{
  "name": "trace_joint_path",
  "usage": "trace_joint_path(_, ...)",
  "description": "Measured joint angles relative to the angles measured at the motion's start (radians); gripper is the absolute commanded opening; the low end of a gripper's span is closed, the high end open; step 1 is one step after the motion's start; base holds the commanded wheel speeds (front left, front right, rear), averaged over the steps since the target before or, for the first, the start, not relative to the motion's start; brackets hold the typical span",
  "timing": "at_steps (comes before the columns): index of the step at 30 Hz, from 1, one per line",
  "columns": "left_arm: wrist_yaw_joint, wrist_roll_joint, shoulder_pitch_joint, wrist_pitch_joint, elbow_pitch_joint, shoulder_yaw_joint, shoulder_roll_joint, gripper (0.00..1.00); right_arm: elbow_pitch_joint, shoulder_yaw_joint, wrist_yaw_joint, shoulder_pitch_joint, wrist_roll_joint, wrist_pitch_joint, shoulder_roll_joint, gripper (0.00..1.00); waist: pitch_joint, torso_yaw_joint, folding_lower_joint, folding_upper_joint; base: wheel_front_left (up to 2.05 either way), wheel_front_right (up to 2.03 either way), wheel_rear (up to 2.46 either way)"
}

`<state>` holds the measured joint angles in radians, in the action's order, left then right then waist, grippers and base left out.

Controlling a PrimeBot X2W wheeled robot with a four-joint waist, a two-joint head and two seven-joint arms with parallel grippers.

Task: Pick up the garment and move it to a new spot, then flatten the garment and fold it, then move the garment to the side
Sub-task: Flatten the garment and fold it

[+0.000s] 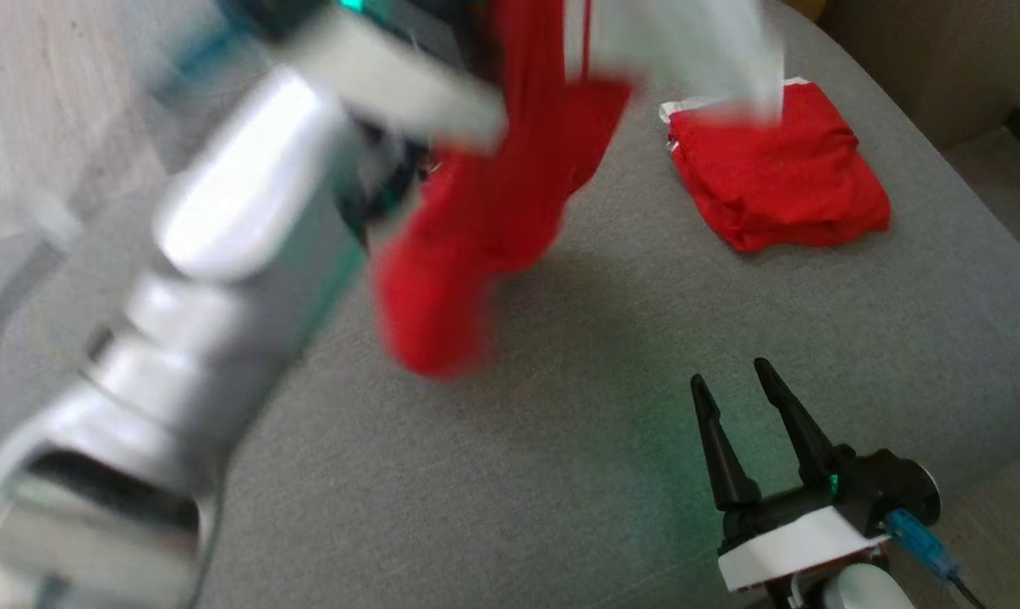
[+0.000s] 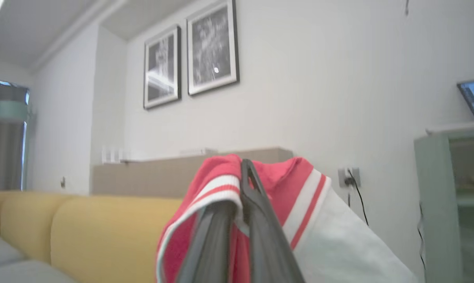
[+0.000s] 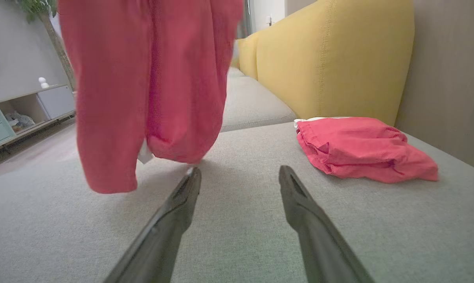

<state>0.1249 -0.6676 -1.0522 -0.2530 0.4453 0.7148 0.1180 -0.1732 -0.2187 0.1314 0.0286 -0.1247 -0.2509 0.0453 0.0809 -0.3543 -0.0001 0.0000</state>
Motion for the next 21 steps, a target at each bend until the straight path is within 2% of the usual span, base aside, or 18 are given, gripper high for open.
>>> trace_joint_path(4,0.005,-0.089,-0.136,-0.003,0.043,-0.092,0.003,0.00,0.008,0.011,0.000,0.007,0.000,0.000,0.000,1.00,-0.007,0.018,0.0000,0.0000,0.00,0.00,0.00)
trace_joint_path(8,0.007,-0.158,-0.078,0.006,0.096,-0.127,0.042,0.00,0.023,0.036,0.000,0.011,0.000,0.000,0.000,1.00,-0.013,0.054,0.0000,0.0000,0.00,0.00,0.00)
trace_joint_path(10,0.007,-0.178,0.021,0.007,0.109,-0.131,0.075,0.00,0.030,0.047,0.000,0.023,0.000,0.000,0.000,1.00,-0.012,0.077,0.0000,0.0000,0.00,0.00,0.00)
trace_joint_path(11,-0.001,-0.204,0.155,0.006,0.115,-0.142,0.105,0.00,0.035,0.059,0.000,0.036,0.000,0.000,0.000,1.00,-0.008,0.101,0.0001,0.0000,0.00,0.00,0.00)
trace_joint_path(15,-0.036,-0.232,0.452,0.005,0.107,-0.192,0.150,0.00,0.049,0.101,0.000,0.046,0.001,0.000,0.000,1.00,0.007,0.151,0.0001,0.0000,0.00,0.00,0.00)
trace_joint_path(18,-0.056,-0.244,0.644,0.004,0.060,-0.294,0.156,0.00,0.059,0.130,0.000,0.045,0.005,0.000,0.000,1.00,0.020,0.188,0.0001,0.0000,0.00,0.00,0.00)
trace_joint_path(21,-0.058,-0.230,0.793,0.004,0.002,-0.375,0.137,0.00,0.066,0.147,0.000,0.046,0.021,0.000,0.000,1.00,0.028,0.226,0.0001,0.0000,0.00,0.00,0.00)
